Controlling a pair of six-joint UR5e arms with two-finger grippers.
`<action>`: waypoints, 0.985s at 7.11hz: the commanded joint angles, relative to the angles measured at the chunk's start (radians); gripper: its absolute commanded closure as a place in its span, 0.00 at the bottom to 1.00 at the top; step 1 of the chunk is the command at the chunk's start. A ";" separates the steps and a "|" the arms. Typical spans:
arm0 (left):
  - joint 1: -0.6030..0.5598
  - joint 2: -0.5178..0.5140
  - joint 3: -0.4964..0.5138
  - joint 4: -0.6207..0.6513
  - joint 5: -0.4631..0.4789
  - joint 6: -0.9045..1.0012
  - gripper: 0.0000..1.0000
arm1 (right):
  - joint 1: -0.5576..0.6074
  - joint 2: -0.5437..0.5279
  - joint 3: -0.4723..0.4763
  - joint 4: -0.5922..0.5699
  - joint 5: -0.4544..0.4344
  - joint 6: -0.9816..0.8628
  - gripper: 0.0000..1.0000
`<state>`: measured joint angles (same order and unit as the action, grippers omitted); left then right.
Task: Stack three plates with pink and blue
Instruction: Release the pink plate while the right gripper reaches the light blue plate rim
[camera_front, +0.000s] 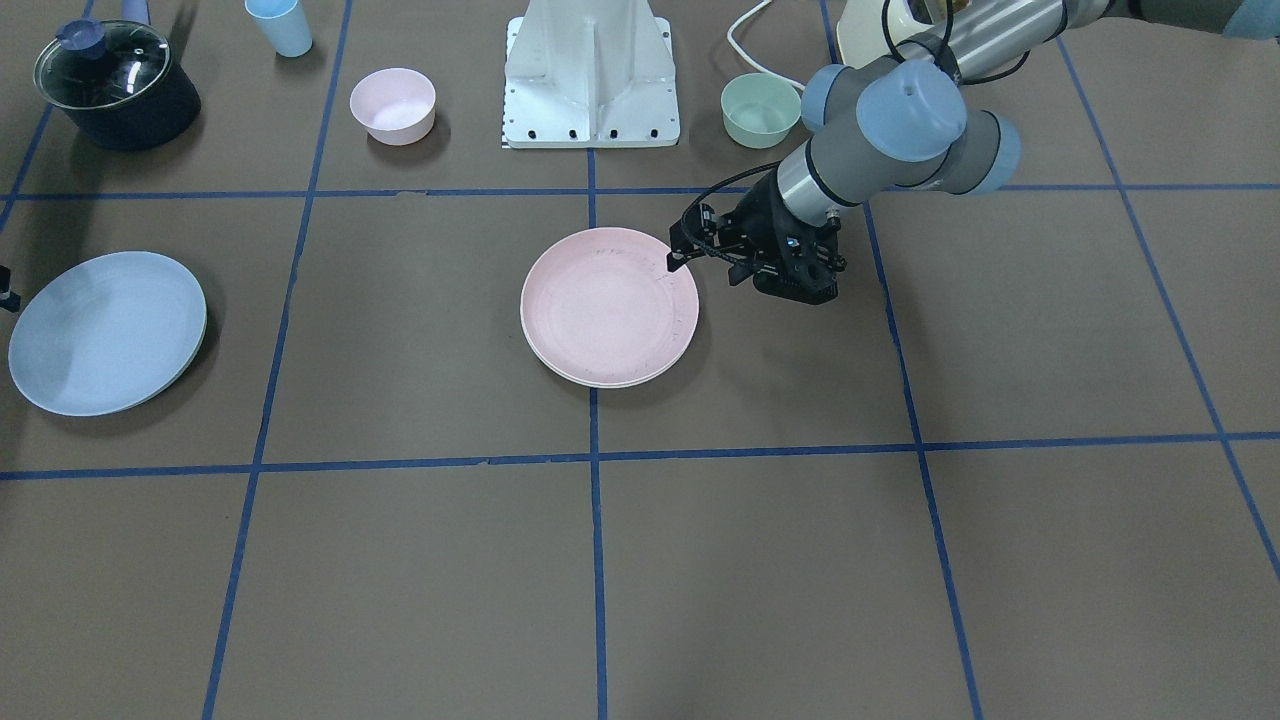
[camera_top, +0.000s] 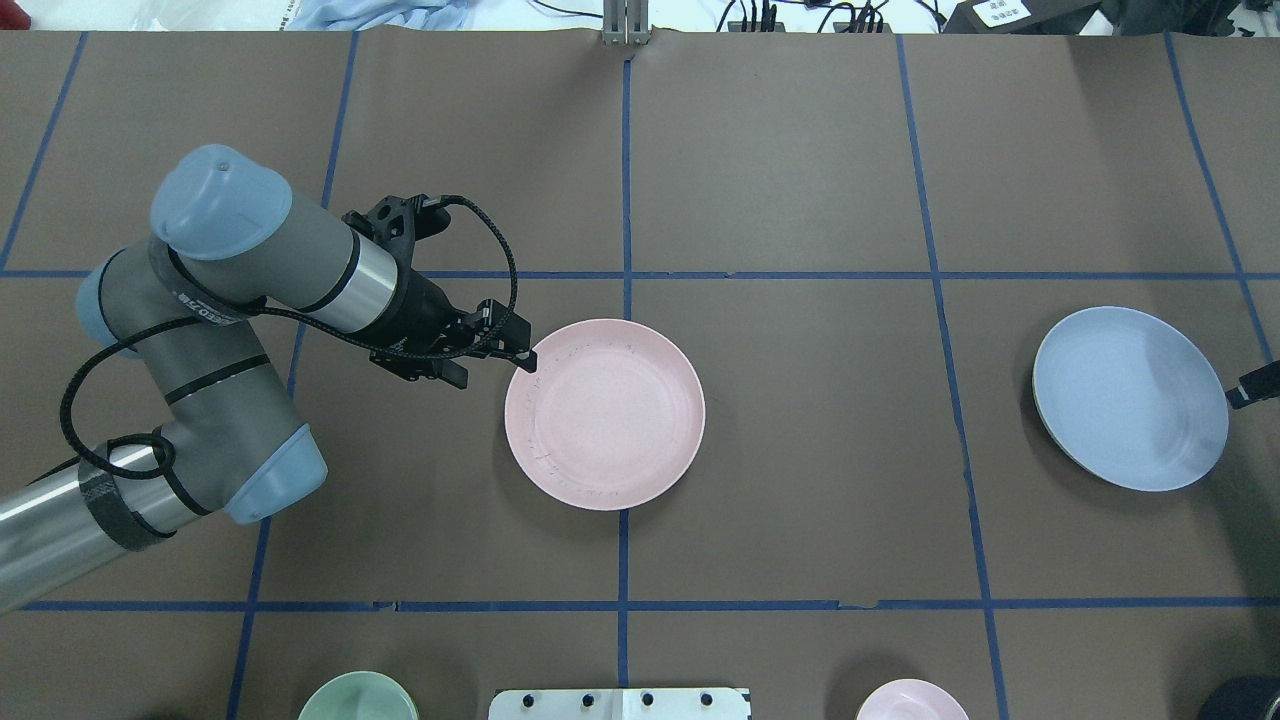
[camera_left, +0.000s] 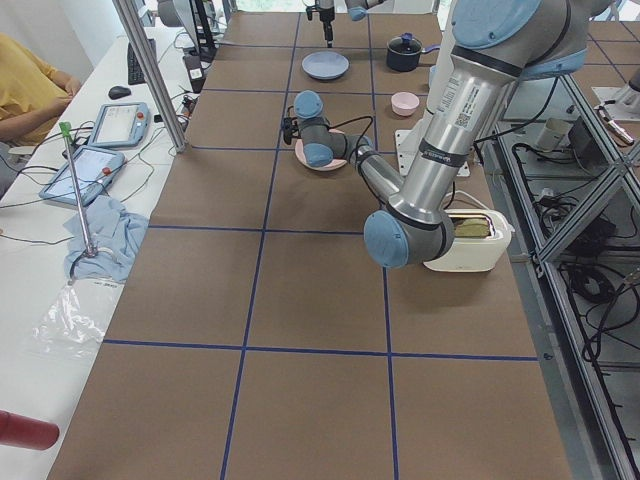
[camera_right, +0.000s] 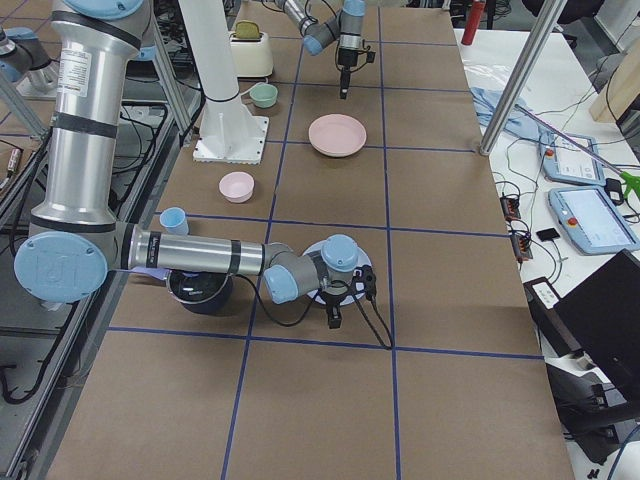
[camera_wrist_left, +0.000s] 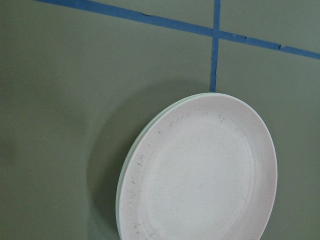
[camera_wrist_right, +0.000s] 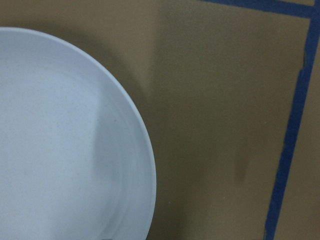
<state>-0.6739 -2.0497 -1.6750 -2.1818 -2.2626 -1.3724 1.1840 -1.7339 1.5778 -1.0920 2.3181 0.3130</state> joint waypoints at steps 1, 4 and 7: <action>-0.001 0.000 0.000 0.000 0.000 0.000 0.09 | -0.012 0.069 -0.039 0.010 -0.006 0.065 0.05; -0.001 0.002 0.001 -0.001 0.000 0.001 0.09 | -0.038 0.100 -0.077 0.011 -0.003 0.067 0.05; 0.000 0.002 0.003 -0.001 0.000 0.001 0.09 | -0.058 0.135 -0.125 0.011 0.000 0.069 0.59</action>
<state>-0.6736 -2.0479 -1.6731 -2.1828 -2.2626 -1.3714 1.1302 -1.6034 1.4642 -1.0815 2.3165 0.3810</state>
